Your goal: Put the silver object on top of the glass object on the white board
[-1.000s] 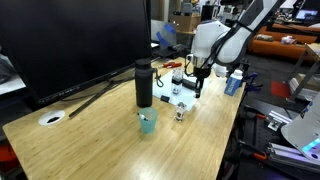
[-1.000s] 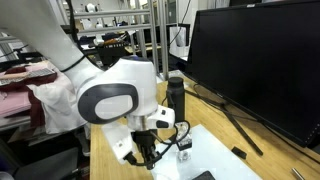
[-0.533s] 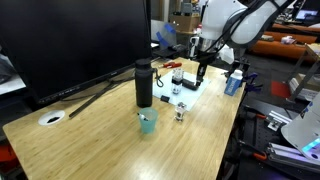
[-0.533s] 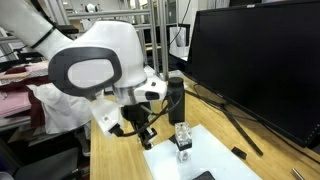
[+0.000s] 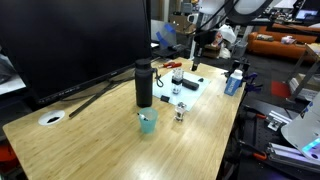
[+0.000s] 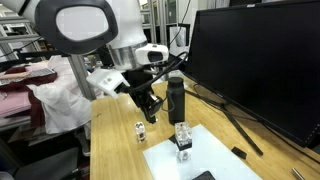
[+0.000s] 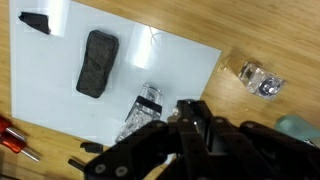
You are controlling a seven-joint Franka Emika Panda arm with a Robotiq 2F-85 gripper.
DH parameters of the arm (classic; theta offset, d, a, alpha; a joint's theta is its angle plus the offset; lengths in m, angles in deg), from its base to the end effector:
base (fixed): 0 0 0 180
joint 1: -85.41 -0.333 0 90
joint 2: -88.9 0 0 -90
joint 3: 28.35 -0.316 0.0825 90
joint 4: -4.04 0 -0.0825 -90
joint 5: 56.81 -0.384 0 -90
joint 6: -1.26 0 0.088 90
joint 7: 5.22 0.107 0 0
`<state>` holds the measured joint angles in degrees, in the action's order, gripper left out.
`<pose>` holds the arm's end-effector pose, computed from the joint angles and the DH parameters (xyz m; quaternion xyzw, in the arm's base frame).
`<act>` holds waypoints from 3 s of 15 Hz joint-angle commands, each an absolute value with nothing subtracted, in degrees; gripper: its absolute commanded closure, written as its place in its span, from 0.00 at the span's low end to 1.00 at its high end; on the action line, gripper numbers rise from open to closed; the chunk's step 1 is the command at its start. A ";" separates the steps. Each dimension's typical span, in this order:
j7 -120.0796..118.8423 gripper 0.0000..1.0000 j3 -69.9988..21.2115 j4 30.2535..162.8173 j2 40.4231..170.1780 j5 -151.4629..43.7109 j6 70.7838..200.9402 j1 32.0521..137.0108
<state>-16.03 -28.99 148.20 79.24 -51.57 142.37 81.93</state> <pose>0.4586 0.0331 0.3519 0.9844 0.1631 0.0556 0.0349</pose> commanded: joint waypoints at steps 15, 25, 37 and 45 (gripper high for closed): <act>-49.71 0.97 -25.21 131.44 88.14 -54.44 124.51 84.05; -47.28 0.97 -27.37 124.92 97.06 -55.49 127.98 84.51; -44.09 0.97 -27.28 118.98 103.01 -53.54 126.45 86.18; -44.59 0.97 -28.01 119.02 103.27 -54.55 125.64 87.01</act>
<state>-44.84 -26.49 119.88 102.83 -54.41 127.17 85.66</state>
